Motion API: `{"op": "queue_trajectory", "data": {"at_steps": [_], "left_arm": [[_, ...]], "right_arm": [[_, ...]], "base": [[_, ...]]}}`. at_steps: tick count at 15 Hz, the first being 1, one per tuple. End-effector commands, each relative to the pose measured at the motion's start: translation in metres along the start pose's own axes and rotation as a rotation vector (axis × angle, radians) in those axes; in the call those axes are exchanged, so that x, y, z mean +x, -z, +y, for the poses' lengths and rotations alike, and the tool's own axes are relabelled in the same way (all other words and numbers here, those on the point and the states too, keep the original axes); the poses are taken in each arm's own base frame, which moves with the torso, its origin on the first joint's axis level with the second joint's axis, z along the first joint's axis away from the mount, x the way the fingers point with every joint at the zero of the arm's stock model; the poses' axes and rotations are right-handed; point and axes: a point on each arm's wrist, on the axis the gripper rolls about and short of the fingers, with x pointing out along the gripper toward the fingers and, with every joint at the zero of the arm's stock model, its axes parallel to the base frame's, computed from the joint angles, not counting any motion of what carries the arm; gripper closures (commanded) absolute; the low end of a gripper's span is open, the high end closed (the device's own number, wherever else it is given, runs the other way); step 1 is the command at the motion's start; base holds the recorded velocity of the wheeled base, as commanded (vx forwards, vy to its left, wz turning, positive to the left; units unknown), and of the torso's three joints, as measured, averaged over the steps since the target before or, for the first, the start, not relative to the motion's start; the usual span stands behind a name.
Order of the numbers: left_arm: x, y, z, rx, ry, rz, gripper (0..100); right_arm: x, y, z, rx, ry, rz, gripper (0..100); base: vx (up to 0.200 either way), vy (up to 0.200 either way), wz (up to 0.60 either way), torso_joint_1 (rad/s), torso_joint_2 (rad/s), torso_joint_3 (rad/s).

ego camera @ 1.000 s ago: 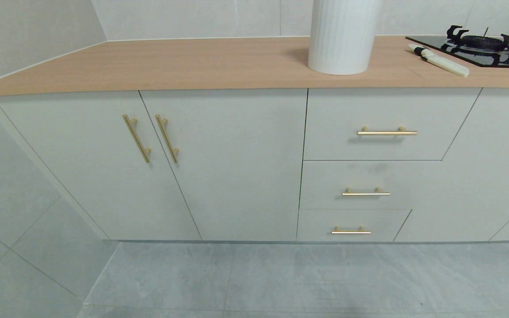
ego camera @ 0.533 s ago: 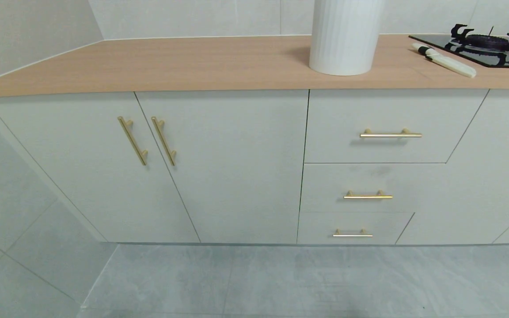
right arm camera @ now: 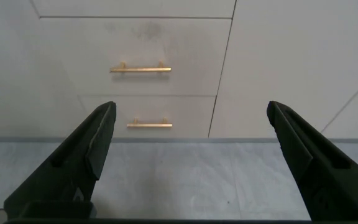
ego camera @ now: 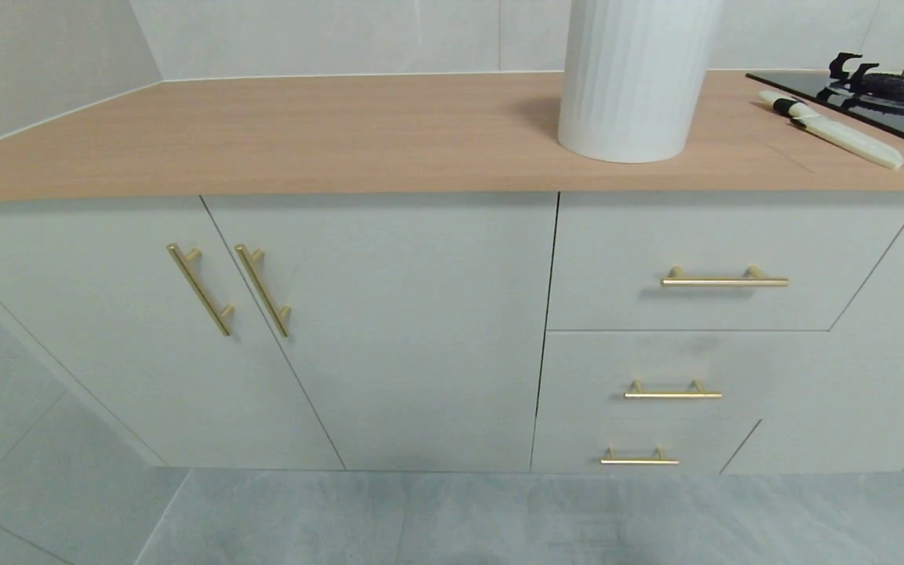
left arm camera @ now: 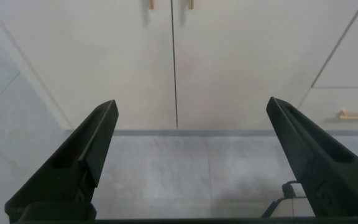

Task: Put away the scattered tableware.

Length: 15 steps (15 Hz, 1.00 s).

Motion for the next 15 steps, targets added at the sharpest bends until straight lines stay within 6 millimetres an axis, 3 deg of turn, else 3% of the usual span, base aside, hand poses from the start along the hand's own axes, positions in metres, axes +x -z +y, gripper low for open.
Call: {"op": "queue_trajectory", "data": {"at_steps": [1, 7, 15], "left_arm": [[0.0001, 0.0, 0.0, -0.001, 0.0, 0.001, 0], [0.0001, 0.0, 0.0, -0.001, 0.0, 0.001, 0], [0.0001, 0.0, 0.0, -0.001, 0.0, 0.001, 0]], "right_arm": [[0.0002, 0.0, 0.0, -0.001, 0.0, 0.003, 0], [0.0002, 0.0, 0.0, 0.001, 0.0, 0.003, 0], [0.0002, 0.0, 0.0, 0.001, 0.0, 0.003, 0]], "base": [[0.2, 0.0, 0.0, 0.002, 0.0, -0.002], [0.2, 0.0, 0.0, 0.004, 0.0, 0.0], [0.0, 0.0, -0.07, 0.001, 0.0, 0.0]]}}
